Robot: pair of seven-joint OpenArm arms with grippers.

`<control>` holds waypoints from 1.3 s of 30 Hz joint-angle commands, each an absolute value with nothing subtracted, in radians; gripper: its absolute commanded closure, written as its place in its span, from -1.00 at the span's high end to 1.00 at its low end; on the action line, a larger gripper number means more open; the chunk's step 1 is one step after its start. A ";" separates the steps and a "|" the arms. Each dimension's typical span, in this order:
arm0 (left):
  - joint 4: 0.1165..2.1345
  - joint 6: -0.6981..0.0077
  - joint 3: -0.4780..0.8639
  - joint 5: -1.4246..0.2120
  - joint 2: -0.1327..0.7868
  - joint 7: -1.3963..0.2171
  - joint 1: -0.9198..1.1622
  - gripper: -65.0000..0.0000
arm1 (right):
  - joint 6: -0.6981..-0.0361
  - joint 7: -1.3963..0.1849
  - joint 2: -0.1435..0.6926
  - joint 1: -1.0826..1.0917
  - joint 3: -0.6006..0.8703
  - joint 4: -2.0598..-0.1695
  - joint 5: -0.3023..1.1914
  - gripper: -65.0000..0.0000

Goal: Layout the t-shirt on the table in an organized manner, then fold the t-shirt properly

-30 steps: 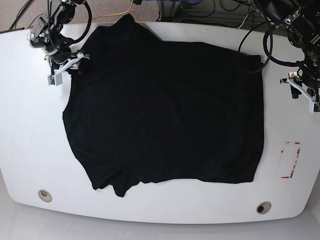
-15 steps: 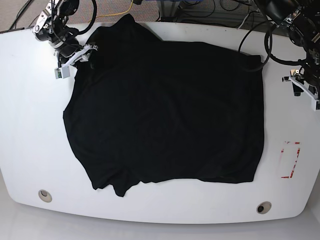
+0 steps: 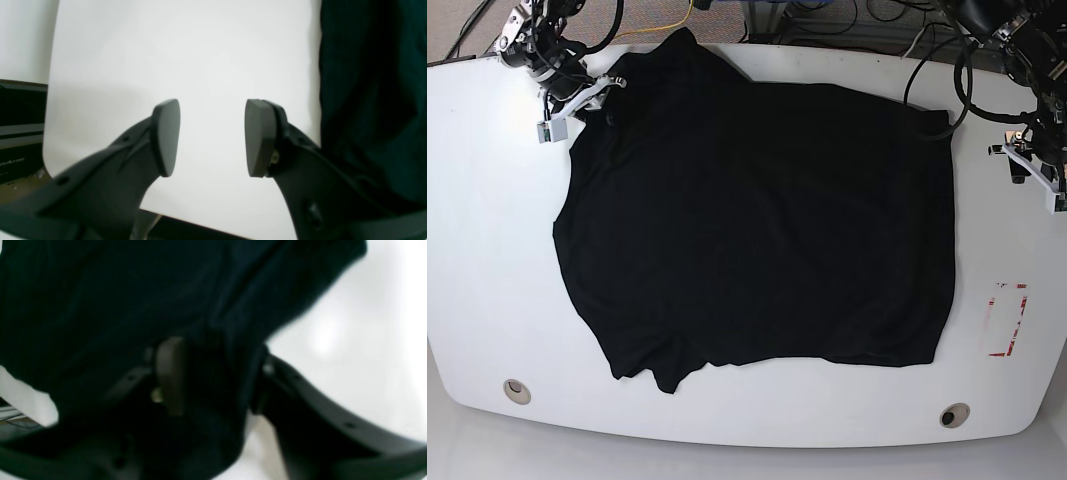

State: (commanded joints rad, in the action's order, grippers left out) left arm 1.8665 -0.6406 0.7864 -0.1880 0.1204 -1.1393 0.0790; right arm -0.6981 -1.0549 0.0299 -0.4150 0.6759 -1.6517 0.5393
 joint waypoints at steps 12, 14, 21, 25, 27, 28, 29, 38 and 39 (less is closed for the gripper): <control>1.868 -0.698 0.691 -0.186 0.042 -1.210 0.174 -0.12 | -0.698 -1.055 0.030 -0.432 0.673 -1.652 0.539 -0.93; 1.868 -0.698 0.674 -0.186 0.036 -1.210 0.193 -0.12 | -0.698 -1.055 0.030 -0.432 0.673 -1.652 0.539 -0.93; 1.868 -0.698 0.598 -0.186 0.030 -1.210 0.266 -0.12 | -0.698 -1.055 0.030 -0.432 0.673 -1.653 0.539 -0.93; 1.868 -0.698 0.567 -0.186 0.036 -1.210 0.282 -0.12 | -0.698 -1.055 0.030 -0.429 0.673 -1.653 0.539 -0.93; 1.867 -0.698 0.553 -0.186 0.036 -1.210 0.289 -0.12 | -0.698 -1.055 0.030 -0.429 0.673 -1.653 0.539 -0.93; 1.867 -0.698 0.542 -0.186 0.038 -1.210 0.292 -0.12 | -0.698 -1.055 0.030 -0.429 0.673 -1.653 0.539 -0.93; 1.867 -0.698 0.532 -0.185 0.038 -1.210 0.294 -0.11 | -0.698 -1.055 0.030 -0.429 0.673 -1.653 0.539 -0.93; 1.865 -0.698 0.483 -0.182 0.058 -1.210 0.289 0.07 | -0.698 -1.055 0.030 -0.427 0.671 -1.653 0.539 -0.93; 1.865 -0.698 0.483 -0.182 0.058 -1.210 0.288 0.07 | -0.698 -1.055 0.030 -0.427 0.671 -1.653 0.539 -0.93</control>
